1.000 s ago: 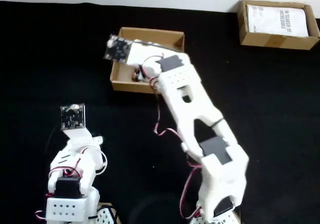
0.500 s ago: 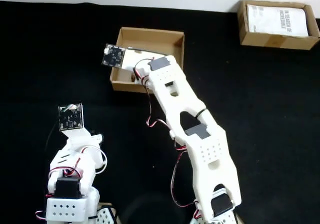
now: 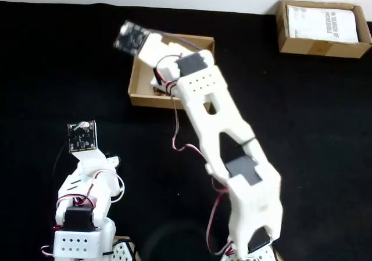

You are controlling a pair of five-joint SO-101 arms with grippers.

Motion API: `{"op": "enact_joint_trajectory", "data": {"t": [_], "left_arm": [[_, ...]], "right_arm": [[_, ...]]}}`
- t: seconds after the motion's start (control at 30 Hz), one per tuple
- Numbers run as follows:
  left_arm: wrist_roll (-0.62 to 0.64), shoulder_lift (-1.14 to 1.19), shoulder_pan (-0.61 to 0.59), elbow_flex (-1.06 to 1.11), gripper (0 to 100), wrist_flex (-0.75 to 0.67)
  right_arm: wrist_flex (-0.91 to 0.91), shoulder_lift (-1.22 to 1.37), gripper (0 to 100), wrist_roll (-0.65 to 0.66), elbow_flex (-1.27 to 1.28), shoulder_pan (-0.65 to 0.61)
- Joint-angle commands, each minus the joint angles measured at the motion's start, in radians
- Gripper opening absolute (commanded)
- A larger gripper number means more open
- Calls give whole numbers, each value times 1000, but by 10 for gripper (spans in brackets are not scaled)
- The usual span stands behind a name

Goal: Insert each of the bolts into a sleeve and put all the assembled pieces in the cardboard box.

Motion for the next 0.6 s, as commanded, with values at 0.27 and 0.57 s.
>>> {"op": "enact_joint_trajectory", "data": {"t": [0.27, 0.57], "left_arm": [[6, -5, -15, 16, 8, -14], [6, -5, -21, 16, 8, -12]], "right_arm": [[456, -558, 134, -511, -44, -10], [578, -1024, 134, -766, 243, -25]]}}
